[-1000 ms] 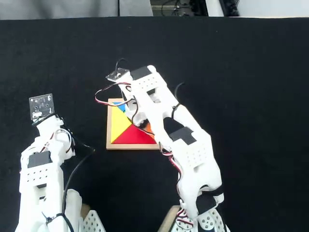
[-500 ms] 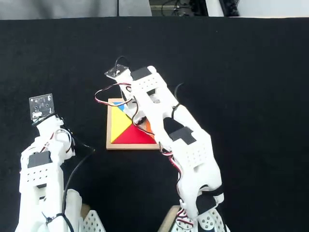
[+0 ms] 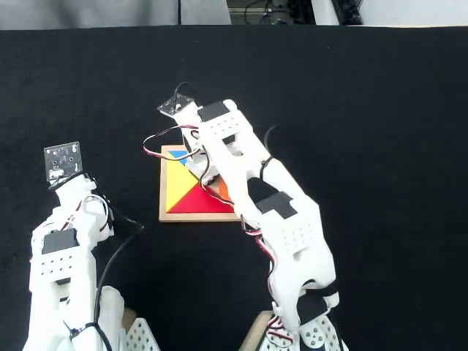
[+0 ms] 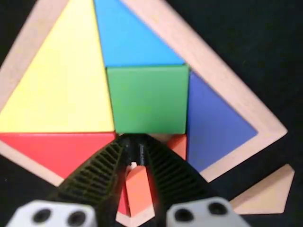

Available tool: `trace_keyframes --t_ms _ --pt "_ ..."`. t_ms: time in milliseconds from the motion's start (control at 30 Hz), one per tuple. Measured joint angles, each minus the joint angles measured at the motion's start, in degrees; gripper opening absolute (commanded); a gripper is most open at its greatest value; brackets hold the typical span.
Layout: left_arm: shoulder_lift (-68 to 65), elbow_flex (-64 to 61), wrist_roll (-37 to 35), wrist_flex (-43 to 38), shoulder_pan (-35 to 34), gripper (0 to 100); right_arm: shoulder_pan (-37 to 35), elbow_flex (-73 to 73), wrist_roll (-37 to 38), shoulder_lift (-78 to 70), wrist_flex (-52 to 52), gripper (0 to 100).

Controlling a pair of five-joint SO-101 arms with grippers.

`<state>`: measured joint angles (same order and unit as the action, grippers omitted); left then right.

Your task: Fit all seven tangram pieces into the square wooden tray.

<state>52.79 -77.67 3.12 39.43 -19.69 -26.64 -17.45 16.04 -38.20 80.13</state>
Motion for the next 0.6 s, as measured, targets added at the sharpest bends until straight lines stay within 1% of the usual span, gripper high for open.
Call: trace_keyframes --t_ms 167,400,600 --pt "0.00 0.00 0.00 0.00 0.00 7 0.88 0.00 0.00 0.00 0.88 1.1" --pt "0.00 -0.88 0.00 0.00 0.00 7 5.45 -0.09 0.00 0.00 0.88 1.1" --pt "0.00 -0.88 0.00 0.00 0.00 7 4.84 -0.09 0.00 0.97 1.23 1.1"
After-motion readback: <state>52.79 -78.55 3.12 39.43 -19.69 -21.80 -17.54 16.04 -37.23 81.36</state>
